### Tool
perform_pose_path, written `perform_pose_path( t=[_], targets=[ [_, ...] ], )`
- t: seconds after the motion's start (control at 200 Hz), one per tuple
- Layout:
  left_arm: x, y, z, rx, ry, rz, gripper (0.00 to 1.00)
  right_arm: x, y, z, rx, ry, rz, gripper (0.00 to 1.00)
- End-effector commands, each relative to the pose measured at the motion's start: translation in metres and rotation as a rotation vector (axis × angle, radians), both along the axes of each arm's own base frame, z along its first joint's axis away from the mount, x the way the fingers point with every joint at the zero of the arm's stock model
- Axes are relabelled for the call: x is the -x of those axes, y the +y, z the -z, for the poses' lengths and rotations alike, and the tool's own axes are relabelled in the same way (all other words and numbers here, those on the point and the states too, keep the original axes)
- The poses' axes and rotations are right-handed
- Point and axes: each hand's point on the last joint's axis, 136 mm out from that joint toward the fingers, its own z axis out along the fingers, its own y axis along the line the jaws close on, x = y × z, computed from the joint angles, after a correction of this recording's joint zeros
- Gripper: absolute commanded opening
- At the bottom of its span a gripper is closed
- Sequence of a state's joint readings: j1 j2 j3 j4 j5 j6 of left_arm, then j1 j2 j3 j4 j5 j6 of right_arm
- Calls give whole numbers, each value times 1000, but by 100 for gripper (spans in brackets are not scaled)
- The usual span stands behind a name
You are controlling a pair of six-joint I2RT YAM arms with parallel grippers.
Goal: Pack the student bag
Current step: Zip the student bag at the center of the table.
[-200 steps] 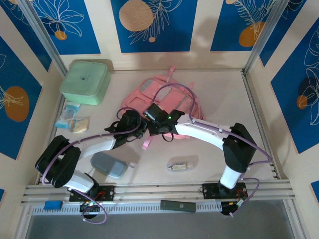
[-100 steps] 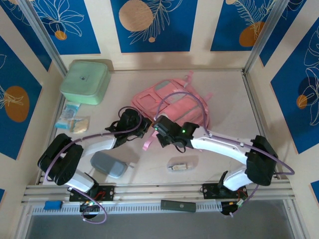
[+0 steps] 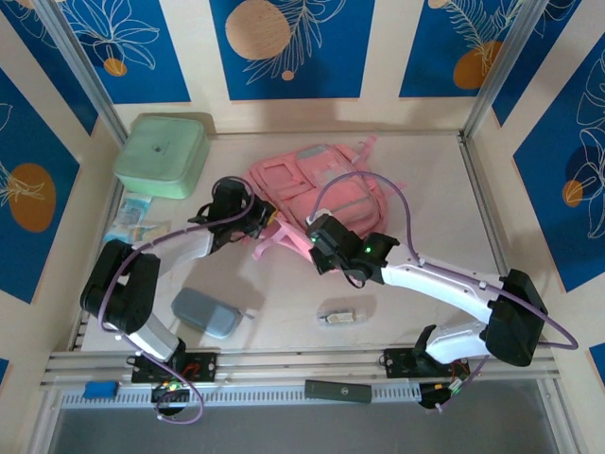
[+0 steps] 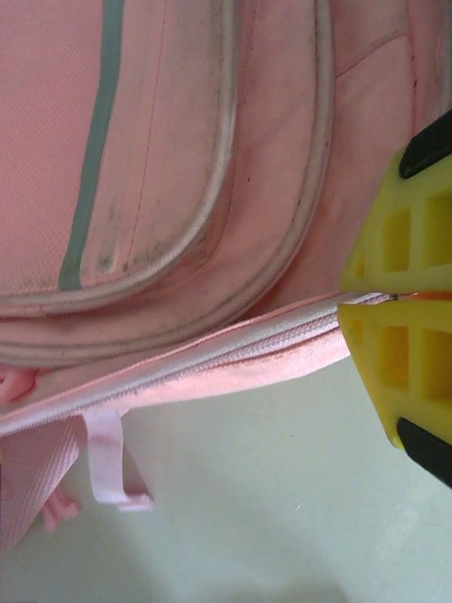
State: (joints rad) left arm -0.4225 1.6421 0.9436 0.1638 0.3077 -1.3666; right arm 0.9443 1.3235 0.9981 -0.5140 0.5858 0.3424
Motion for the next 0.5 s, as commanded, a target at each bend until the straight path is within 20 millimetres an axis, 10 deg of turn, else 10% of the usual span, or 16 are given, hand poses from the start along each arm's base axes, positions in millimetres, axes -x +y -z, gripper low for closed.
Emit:
perform_pose_path(
  t=[0.0, 0.265, 0.495],
  targets=[
    [-43, 17, -23, -42, -119, -57, 0, 10, 0, 6, 15, 35, -55, 0],
    [-65, 14, -22, -86, -109, 47, 11, -24, 4, 3, -15, 25, 55, 0],
    [-7, 16, -12, -12, -60, 68, 51, -30, 20, 5, -49, 12, 55, 0]
  ],
)
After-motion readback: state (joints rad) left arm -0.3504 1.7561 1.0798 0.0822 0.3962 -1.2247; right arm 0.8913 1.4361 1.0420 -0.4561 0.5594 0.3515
